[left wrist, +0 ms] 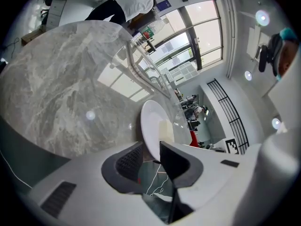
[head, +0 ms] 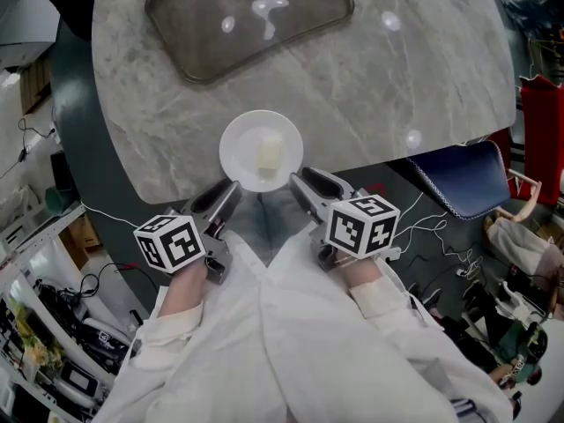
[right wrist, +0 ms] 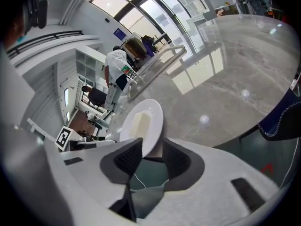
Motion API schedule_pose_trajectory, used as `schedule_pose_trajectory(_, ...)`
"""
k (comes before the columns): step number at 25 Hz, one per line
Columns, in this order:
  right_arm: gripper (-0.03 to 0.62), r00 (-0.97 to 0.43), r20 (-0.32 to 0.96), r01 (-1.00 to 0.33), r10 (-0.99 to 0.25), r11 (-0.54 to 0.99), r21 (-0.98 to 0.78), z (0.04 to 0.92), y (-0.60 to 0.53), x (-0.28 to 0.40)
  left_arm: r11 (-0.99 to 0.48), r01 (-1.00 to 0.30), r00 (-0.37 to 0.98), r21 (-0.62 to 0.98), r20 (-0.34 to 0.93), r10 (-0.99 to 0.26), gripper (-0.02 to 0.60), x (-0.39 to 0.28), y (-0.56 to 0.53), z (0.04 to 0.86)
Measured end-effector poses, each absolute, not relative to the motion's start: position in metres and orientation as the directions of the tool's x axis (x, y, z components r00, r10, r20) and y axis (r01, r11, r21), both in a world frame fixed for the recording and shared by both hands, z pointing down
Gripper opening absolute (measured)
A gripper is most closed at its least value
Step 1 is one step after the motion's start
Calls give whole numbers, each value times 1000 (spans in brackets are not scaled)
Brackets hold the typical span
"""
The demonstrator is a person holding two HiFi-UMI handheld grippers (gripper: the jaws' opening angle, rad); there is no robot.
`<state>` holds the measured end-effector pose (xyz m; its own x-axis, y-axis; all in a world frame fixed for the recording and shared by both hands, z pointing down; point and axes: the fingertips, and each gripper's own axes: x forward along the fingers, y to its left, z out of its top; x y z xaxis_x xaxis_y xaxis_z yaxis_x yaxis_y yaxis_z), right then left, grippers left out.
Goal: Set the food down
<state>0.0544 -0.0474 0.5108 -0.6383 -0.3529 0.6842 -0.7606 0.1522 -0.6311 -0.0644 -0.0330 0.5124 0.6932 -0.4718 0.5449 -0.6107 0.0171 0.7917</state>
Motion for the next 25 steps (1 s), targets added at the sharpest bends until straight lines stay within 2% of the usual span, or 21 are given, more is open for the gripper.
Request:
schedule_pose_trajectory(18,94,-615,702,-775,-358,111,-622,518,-52,49,39,-652,653,757,587,-479,98,-65,-39,517)
schedule_pose_trajectory(25,58,-585,719,-798,-375,109,-593,520,-52,53,65,-660,622,748,594,-510,63,-67,-40,518)
